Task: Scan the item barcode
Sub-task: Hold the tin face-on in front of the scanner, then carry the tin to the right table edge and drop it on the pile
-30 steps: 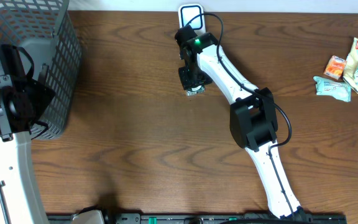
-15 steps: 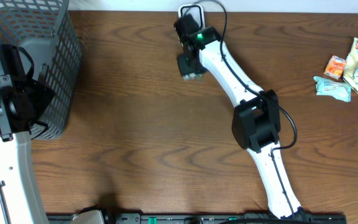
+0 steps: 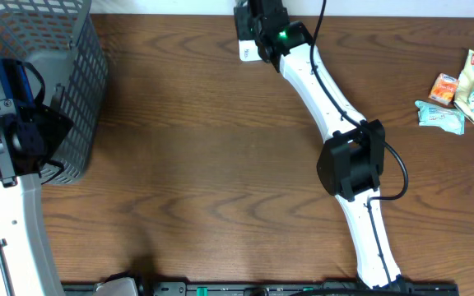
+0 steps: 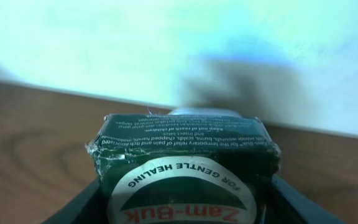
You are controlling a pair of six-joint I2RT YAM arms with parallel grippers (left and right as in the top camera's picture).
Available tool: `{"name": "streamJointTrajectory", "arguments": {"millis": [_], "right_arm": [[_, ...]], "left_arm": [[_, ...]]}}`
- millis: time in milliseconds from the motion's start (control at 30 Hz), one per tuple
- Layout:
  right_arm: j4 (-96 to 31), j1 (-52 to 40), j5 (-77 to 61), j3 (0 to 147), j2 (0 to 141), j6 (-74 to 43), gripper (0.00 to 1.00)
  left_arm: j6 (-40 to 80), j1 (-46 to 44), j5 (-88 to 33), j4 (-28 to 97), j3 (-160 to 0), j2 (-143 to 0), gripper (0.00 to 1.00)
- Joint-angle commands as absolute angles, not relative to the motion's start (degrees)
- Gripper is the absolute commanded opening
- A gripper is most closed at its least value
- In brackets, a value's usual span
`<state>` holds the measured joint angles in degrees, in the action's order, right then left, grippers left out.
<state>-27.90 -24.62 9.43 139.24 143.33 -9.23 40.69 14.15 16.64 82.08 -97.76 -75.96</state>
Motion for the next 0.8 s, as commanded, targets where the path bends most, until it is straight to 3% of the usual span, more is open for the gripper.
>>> {"name": "streamJointTrajectory", "arguments": {"millis": [0,467,767], "right_arm": [[-24.73,-24.14,11.92,140.09,144.53,-7.53,0.42],[-12.99,-23.88,13.85,140.07,149.77,-5.48,0.45],[-19.99,-20.97,17.89,140.27,143.90,-5.78,0.51]], "left_arm": [[41.21,14.44,17.21,82.21,-97.67,-75.57,0.98],[41.21,14.46,17.21,82.21,-97.67,-75.57,0.98],[41.21,14.46,17.21,82.21,-97.67,-75.57,0.98]]}}
